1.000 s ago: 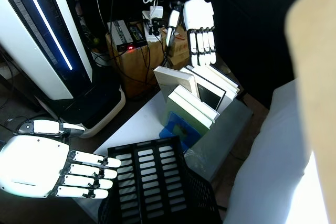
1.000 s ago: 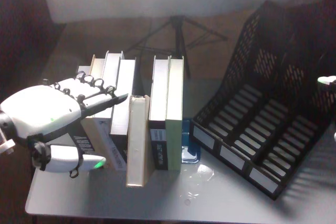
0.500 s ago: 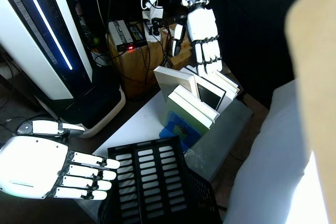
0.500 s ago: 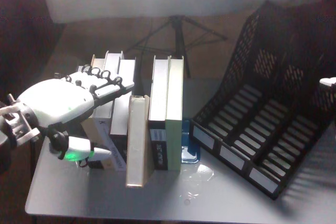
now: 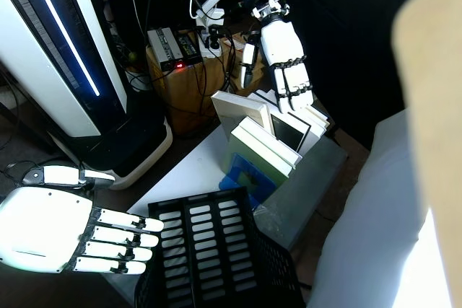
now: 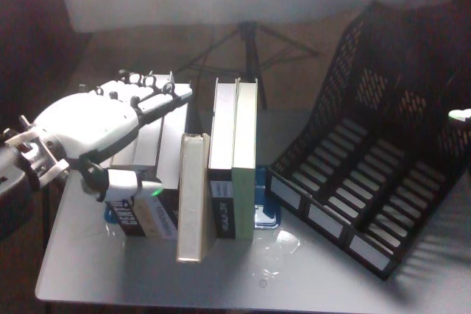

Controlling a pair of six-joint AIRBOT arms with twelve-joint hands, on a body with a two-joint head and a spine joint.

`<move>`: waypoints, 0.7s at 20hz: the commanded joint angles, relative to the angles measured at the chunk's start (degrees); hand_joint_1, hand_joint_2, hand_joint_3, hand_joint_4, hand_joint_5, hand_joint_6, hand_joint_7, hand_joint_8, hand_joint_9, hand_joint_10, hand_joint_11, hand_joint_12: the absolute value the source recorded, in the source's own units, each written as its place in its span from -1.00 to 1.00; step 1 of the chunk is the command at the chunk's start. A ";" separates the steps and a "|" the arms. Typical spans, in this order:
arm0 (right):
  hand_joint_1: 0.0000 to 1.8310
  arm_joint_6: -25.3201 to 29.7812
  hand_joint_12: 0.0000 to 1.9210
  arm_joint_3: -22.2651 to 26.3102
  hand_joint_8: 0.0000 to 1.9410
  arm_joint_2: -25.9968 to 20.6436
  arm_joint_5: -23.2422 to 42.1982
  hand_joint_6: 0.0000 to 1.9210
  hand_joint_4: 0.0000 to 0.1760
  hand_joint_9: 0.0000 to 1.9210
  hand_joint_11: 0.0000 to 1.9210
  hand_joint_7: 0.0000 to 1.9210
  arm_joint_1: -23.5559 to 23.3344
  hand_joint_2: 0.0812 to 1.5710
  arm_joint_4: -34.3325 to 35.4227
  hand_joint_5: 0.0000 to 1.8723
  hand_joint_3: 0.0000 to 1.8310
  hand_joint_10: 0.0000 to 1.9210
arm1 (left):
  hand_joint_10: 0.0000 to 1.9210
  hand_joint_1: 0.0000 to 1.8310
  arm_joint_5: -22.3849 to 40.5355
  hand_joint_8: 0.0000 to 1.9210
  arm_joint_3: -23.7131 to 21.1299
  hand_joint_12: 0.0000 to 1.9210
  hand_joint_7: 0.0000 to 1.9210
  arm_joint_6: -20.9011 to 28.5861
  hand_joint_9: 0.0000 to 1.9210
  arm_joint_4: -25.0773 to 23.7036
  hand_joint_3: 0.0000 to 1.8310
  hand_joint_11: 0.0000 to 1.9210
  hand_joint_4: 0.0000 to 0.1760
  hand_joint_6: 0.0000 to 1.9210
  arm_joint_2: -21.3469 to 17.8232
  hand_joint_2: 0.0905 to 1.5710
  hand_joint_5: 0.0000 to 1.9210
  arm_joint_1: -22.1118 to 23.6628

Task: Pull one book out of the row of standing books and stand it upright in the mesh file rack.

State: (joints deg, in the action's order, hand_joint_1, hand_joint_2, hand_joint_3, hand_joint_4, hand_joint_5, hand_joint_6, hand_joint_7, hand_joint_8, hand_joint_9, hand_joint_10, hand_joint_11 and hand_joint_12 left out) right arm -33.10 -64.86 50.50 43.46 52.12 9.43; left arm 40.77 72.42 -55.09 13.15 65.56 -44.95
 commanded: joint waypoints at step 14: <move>-0.60 0.19 -1.00 0.20 -1.00 -0.37 6.40 -1.00 -0.90 -1.00 -1.00 -1.00 0.32 0.52 1.37 -1.00 -1.00 -1.00 | -0.34 -0.70 19.77 -0.91 -4.76 0.62 -0.56 19.86 -0.70 -11.16 -1.00 -0.99 -1.00 -0.93 -8.48 0.80 -0.60 -7.40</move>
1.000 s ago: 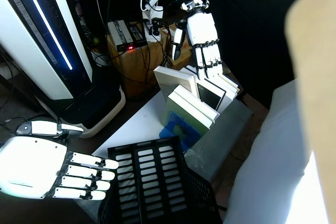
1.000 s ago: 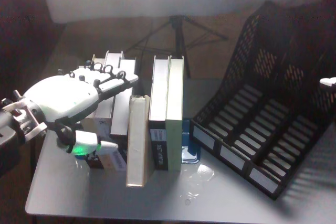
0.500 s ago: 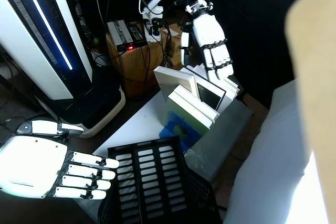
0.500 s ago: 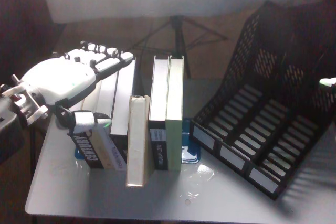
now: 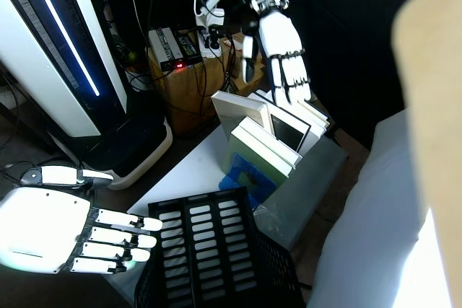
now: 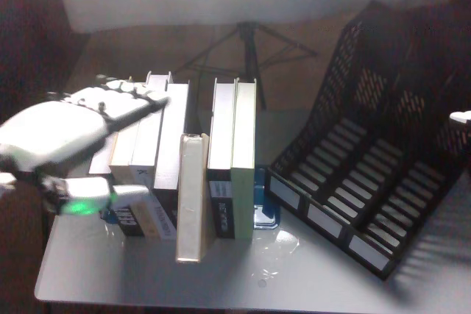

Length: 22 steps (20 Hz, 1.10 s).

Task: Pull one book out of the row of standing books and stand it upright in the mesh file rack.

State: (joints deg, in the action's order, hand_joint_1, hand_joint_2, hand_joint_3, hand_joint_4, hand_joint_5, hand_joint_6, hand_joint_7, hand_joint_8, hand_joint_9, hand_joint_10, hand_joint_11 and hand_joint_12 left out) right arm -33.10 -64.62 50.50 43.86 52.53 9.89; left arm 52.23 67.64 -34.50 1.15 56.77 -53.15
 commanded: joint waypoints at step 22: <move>-0.61 0.19 -1.00 0.08 -1.00 -0.15 6.19 -1.00 -0.76 -1.00 -1.00 -1.00 0.77 0.51 1.86 -1.00 -1.00 -1.00 | 1.00 0.36 -0.91 0.68 7.63 1.00 -0.36 26.51 -0.10 -12.73 -0.99 0.12 -1.00 -1.00 7.50 0.64 -0.57 -5.69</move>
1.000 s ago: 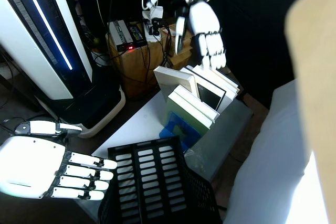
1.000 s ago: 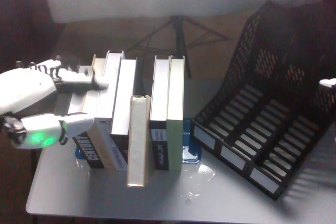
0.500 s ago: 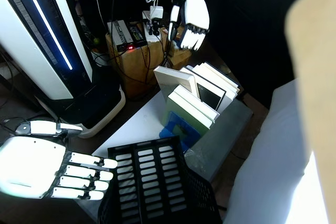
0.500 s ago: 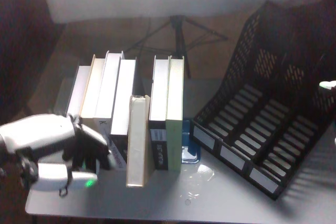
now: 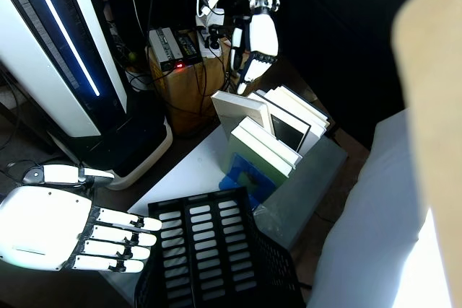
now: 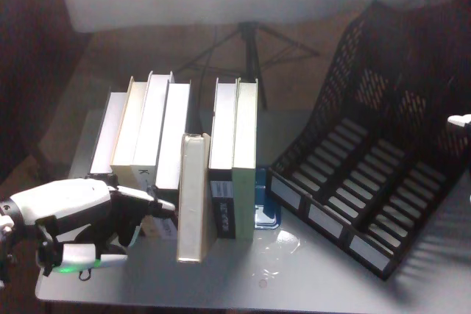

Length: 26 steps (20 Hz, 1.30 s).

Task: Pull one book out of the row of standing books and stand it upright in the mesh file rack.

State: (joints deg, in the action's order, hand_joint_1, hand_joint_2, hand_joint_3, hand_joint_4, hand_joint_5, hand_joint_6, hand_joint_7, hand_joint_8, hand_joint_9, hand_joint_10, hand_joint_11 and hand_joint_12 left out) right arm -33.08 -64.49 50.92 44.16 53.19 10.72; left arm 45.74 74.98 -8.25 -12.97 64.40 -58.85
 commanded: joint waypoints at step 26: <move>-0.62 3.03 -1.00 4.10 -1.00 -3.19 10.90 -1.00 -0.60 -1.00 -1.00 -1.00 -0.66 0.56 -8.55 -1.00 -0.99 -1.00 | 0.61 0.27 24.04 0.53 -8.80 1.00 -0.33 -10.16 -0.35 16.97 -0.98 -0.56 -1.00 -0.93 -9.27 0.65 -0.26 -8.01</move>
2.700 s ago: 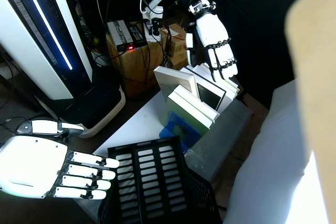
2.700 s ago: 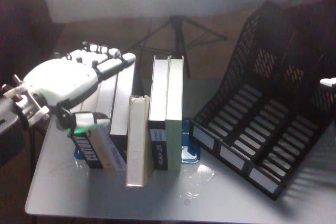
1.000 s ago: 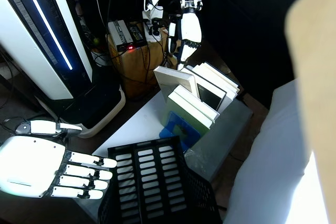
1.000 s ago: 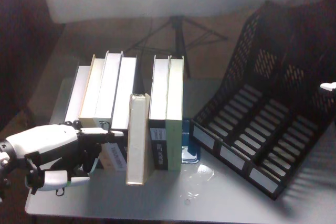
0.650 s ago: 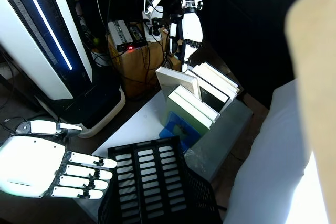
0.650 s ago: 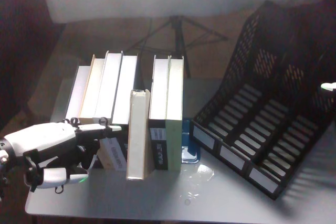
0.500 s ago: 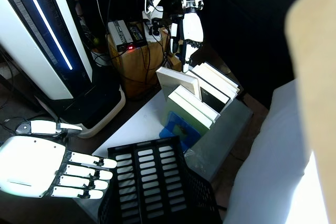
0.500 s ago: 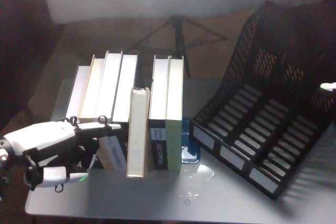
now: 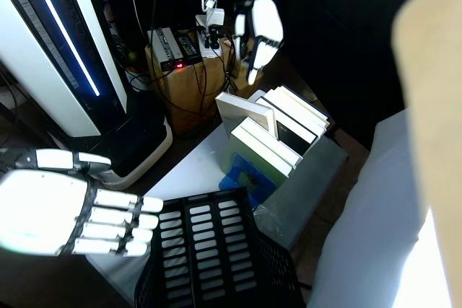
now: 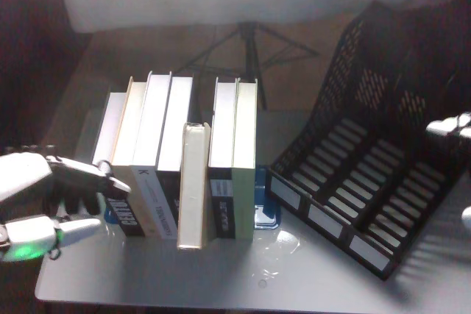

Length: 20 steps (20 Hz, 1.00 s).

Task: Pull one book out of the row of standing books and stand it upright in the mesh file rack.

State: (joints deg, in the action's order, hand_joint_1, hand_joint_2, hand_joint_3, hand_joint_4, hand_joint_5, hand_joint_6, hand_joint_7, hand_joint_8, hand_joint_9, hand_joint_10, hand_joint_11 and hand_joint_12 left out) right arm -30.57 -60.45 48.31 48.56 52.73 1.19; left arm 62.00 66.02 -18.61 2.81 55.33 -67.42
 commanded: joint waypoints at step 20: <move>-0.32 39.72 -1.00 -9.45 -1.00 16.56 -18.11 -1.00 -1.00 -1.00 -1.00 -1.00 -36.34 0.36 -78.53 -1.00 -1.00 -1.00 | -0.94 -0.07 16.00 -1.00 1.19 0.46 -0.74 -8.37 -0.75 25.00 -1.00 -1.00 -1.00 -0.99 -3.36 0.62 -0.79 -6.85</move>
State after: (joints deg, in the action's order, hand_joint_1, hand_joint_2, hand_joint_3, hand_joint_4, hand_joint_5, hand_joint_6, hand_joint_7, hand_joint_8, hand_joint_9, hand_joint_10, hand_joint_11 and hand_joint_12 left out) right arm 8.91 -70.04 65.63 27.66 16.84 -80.01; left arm 71.66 66.78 -27.18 26.52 51.94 -74.37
